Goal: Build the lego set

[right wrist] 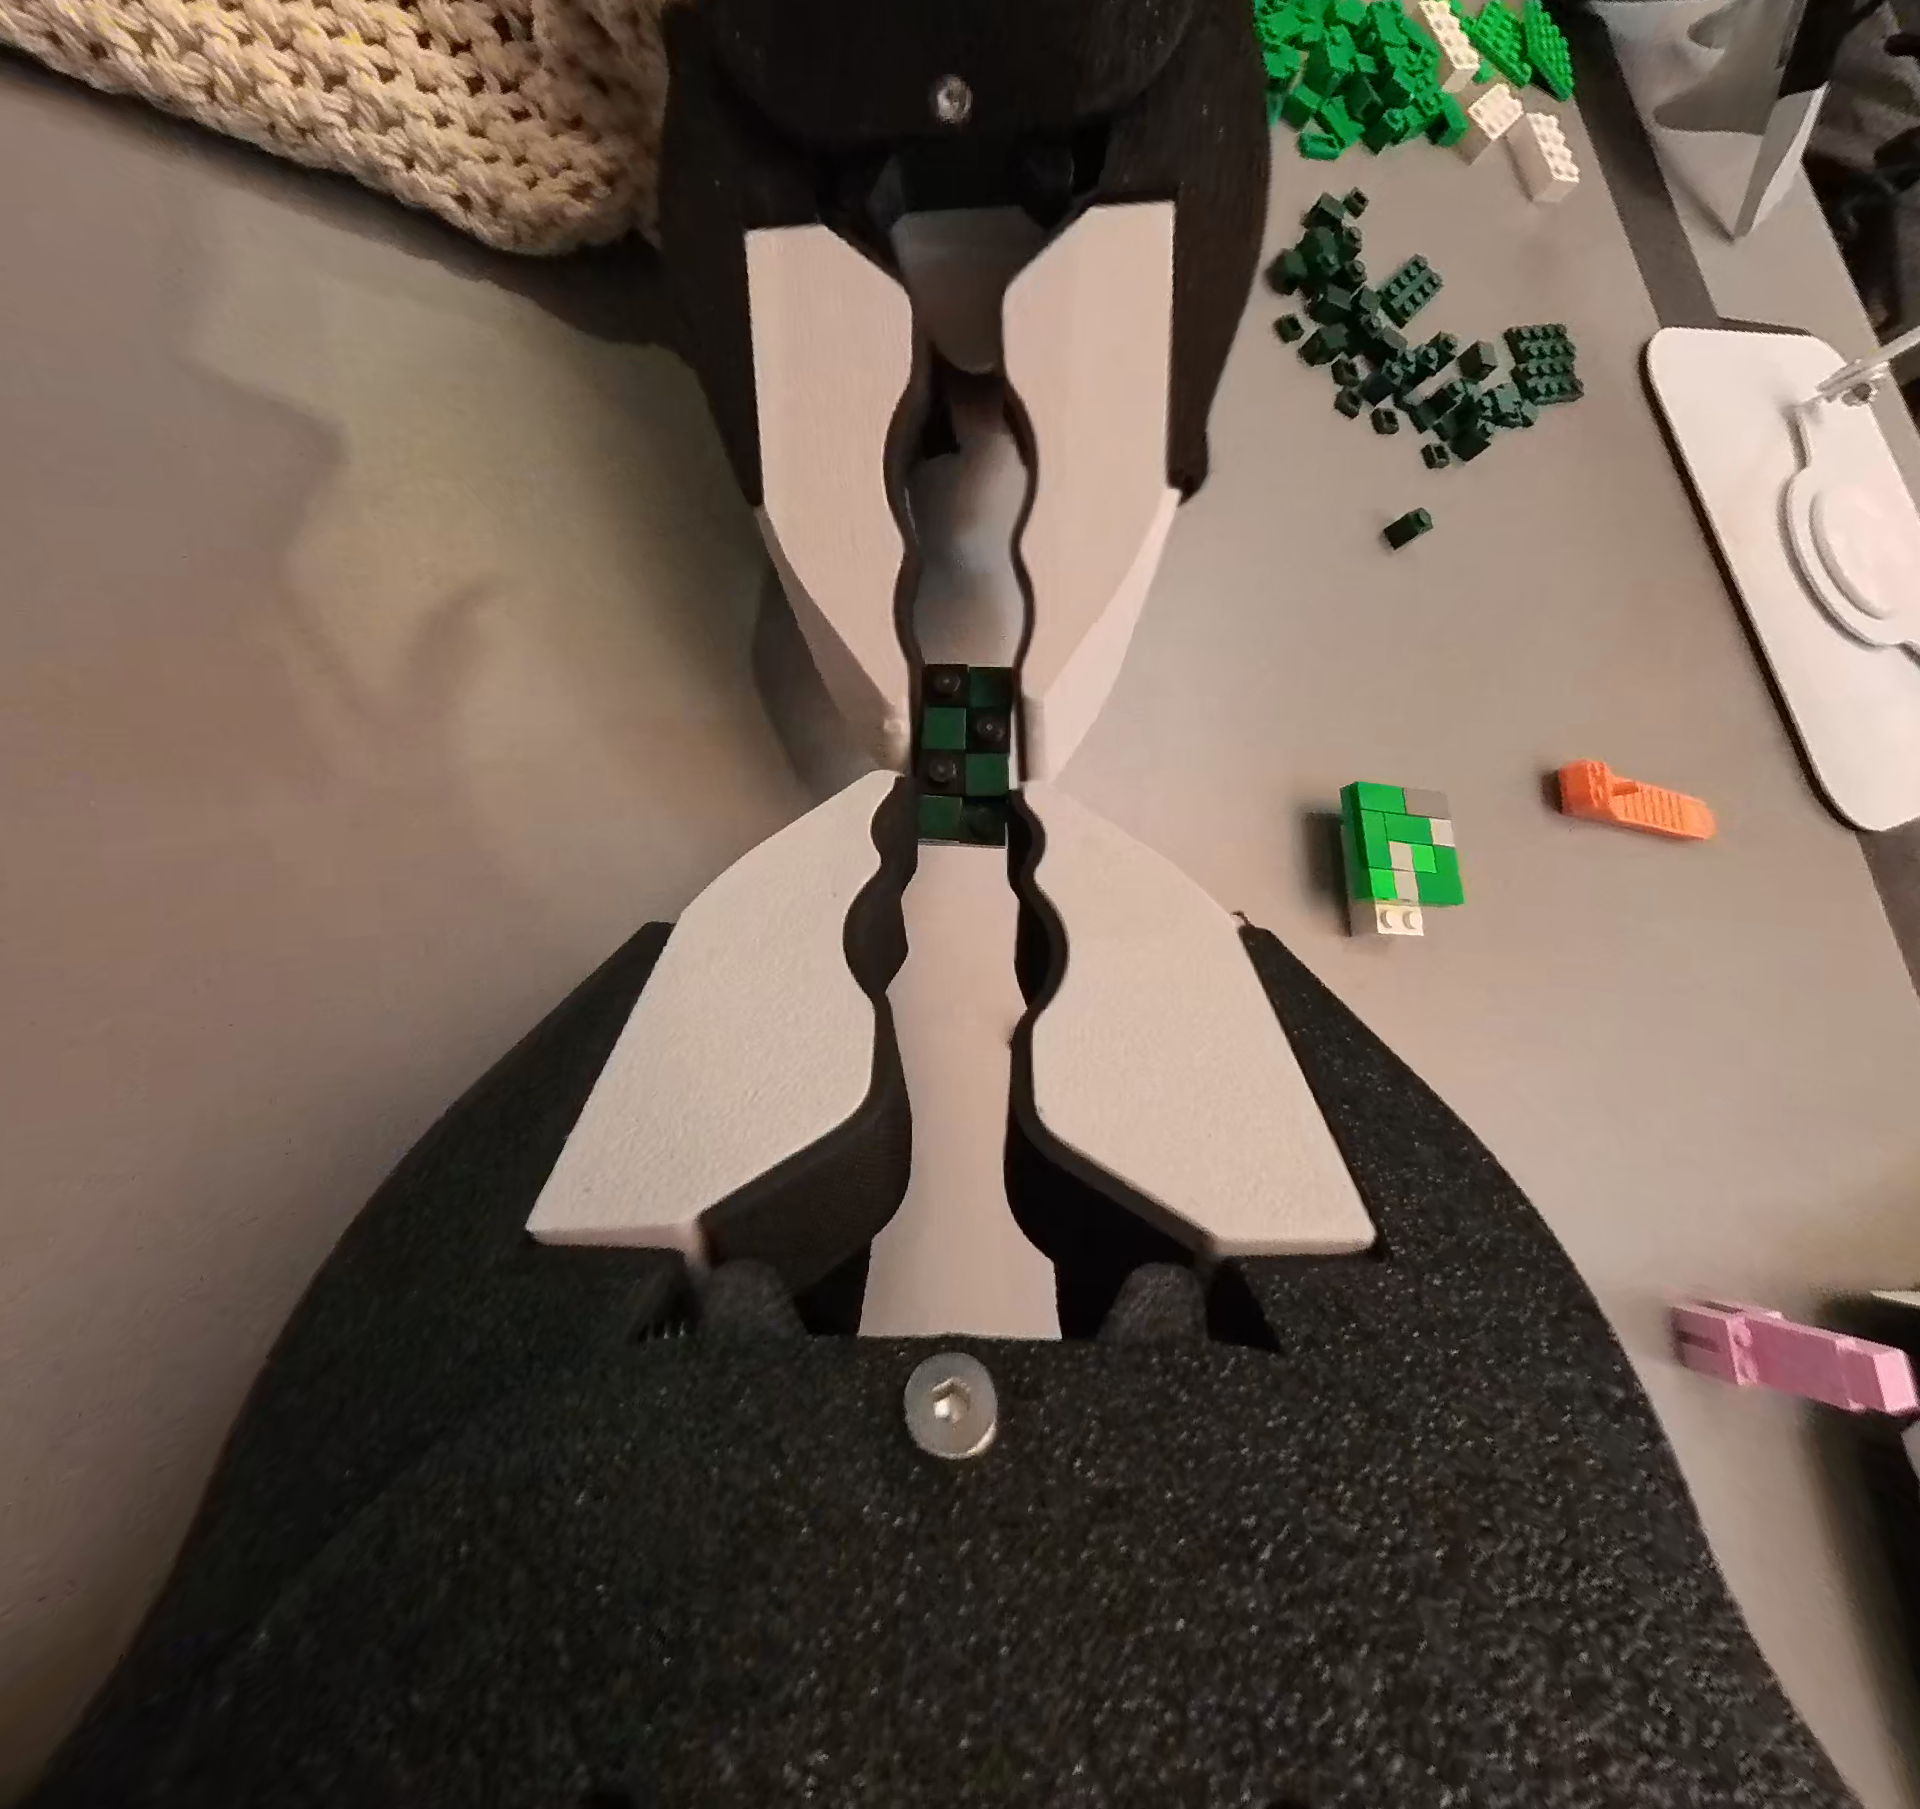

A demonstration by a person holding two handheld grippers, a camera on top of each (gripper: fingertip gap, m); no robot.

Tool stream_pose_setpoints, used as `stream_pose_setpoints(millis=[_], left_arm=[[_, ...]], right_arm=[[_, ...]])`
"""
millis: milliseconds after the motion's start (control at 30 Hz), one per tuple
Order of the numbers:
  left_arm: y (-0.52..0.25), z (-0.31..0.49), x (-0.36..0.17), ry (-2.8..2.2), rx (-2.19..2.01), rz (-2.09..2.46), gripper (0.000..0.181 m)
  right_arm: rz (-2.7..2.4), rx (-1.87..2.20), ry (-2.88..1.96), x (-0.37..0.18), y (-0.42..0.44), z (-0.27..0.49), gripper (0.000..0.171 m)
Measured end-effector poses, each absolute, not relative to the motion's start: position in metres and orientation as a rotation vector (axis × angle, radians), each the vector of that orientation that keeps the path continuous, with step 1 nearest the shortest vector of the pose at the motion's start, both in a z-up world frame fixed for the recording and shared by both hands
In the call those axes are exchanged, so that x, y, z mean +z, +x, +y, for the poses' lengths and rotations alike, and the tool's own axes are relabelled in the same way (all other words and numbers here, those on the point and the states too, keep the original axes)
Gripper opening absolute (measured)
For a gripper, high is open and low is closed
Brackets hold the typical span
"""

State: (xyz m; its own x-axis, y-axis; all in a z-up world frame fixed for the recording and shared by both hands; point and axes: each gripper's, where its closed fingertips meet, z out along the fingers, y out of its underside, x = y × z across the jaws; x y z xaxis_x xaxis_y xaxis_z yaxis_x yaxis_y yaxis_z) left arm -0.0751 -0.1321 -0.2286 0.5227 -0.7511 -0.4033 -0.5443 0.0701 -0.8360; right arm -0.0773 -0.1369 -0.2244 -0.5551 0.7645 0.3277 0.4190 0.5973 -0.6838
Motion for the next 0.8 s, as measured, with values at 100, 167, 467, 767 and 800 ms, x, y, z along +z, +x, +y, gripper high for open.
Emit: stream_pose_setpoints(millis=[100,167,467,767,800], left_arm=[[-0.076,-0.131,-0.23,-1.609,-0.211,1.132,0.017],[-0.077,-0.132,-0.23,-1.617,-0.224,1.127,0.017],[-0.083,-0.129,-0.228,-1.621,-0.208,1.099,0.017],[-0.083,-0.128,-0.232,-1.631,-0.181,1.117,0.017],[-0.083,-0.128,-0.232,-1.631,-0.179,1.12,0.017]], right_arm=[[-2.214,0.719,-0.925,-0.225,-0.077,-0.137,0.016],[-2.197,0.728,-0.921,-0.224,-0.078,-0.138,0.016],[-2.182,0.71,-1.225,-0.248,-0.057,-0.079,0.015],[-2.146,0.706,-1.358,-0.262,-0.061,-0.084,0.015],[-2.147,0.71,-1.365,-0.264,-0.062,-0.083,0.015]])
